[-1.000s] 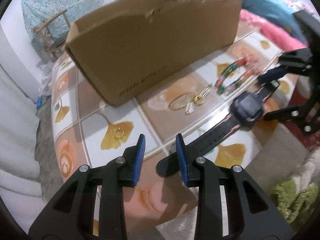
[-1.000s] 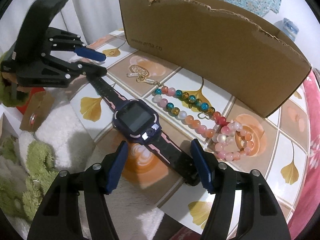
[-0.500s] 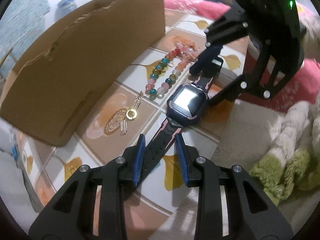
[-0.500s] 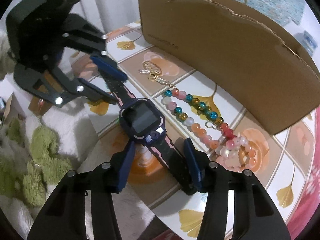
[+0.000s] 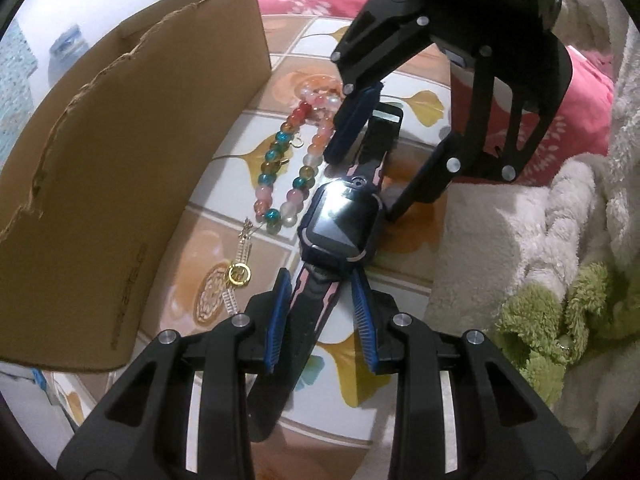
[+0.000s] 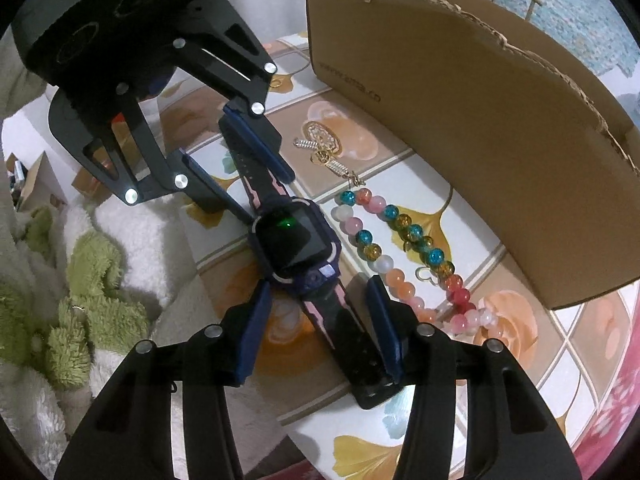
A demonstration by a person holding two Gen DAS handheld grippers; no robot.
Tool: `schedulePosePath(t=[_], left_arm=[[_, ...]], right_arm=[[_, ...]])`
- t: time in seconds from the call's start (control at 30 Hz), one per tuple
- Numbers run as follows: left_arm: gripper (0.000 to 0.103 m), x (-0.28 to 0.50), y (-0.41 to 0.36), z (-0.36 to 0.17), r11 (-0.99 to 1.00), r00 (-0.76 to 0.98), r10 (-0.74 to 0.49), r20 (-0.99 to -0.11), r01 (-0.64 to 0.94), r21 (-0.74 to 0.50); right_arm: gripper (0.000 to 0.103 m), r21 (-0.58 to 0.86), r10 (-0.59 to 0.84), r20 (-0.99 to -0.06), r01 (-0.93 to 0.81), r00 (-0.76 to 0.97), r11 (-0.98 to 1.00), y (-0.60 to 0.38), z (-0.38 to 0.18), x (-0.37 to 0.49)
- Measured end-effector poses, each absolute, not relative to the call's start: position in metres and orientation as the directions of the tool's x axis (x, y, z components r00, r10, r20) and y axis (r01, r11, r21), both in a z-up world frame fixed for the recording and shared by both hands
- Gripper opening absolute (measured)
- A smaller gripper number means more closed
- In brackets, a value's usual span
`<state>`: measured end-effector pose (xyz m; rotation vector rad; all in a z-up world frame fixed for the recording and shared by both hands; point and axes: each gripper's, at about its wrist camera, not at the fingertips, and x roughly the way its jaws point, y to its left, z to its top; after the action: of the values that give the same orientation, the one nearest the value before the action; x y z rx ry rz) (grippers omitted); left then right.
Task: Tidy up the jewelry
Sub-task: 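Close the left tool on the watch strap while the right tool grips the watch face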
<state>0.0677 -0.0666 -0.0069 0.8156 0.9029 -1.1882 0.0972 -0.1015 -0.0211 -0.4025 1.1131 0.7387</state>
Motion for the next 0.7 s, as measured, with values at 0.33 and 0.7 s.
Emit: schedulePosePath(t=[0.33, 0.7], left_arm=[[0.026, 0.065, -0.078, -0.008, 0.118, 0.101, -0.383, -0.918, 0.991, 0.059], [0.025, 0.061, -0.077, -0.007, 0.058, 0.082, -0.366, -0.927, 0.996, 0.065]], right_arm=[[0.048, 0.068, 0.338, -0.914, -0.738, 0.223, 0.671, -0.105, -0.022, 0.098], [0.038, 0.054, 0.323, -0.921, -0.75, 0.218, 0.659, -0.103, -0.021, 0.089]])
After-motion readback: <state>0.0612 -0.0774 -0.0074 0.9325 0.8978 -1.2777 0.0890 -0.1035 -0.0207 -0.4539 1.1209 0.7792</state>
